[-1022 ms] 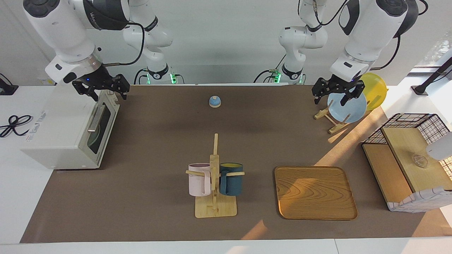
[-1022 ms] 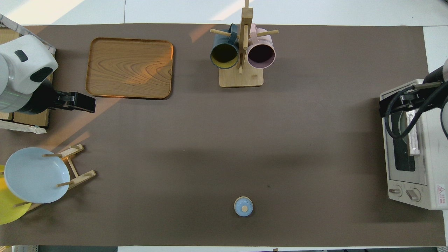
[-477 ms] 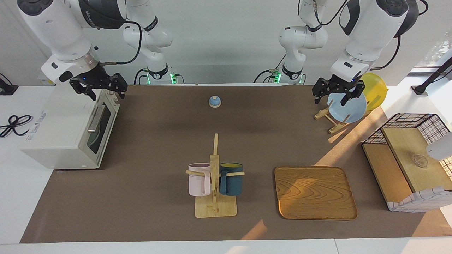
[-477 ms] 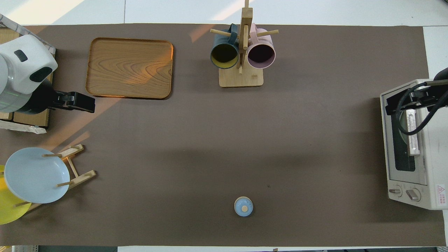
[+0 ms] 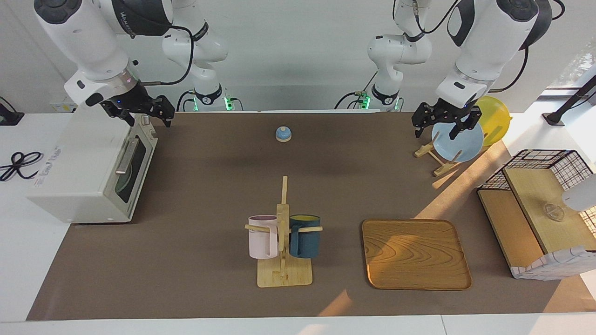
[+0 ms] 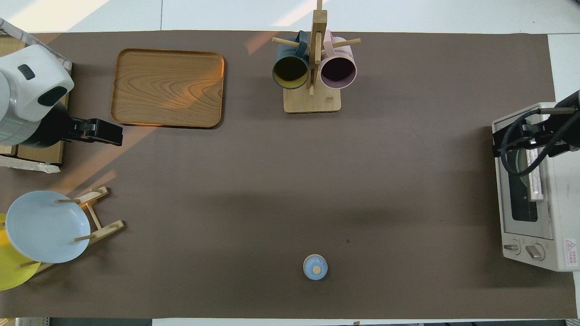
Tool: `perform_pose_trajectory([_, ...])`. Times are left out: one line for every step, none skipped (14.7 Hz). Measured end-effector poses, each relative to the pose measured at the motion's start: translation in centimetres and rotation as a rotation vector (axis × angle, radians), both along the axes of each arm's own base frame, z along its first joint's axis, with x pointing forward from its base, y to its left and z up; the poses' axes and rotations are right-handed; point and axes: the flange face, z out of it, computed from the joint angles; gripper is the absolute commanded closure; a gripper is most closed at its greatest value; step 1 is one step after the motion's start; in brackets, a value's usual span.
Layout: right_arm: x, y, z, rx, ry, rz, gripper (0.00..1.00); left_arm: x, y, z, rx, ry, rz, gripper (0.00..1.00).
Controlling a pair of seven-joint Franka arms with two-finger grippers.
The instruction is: Put corn in oven
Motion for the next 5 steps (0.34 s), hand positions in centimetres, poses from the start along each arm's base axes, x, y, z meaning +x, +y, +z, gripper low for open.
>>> perform_pose_trajectory([0.1,0.2,0.1,0.000,-0.007,0.003,0.00,0.0,0.0,0.0,0.000,0.000,0.000,0.00])
perform_pose_trajectory([0.1,0.1,0.1,0.000,-0.014,0.001,0.00,0.0,0.0,0.0,0.000,0.000,0.000,0.00])
perform_pose_trajectory([0.3,-0.3,0.2,0.000,-0.024,-0.006,0.00,0.0,0.0,0.0,0.000,0.000,0.001,0.00])
perform_pose_trajectory([0.4,-0.8,0.3,-0.001,-0.034,-0.016,0.00,0.0,0.0,0.0,0.000,0.000,0.001,0.00])
perform_pose_trajectory([0.4,-1.2,0.3,-0.001,-0.038,-0.023,0.00,0.0,0.0,0.0,0.000,0.000,0.001,0.00])
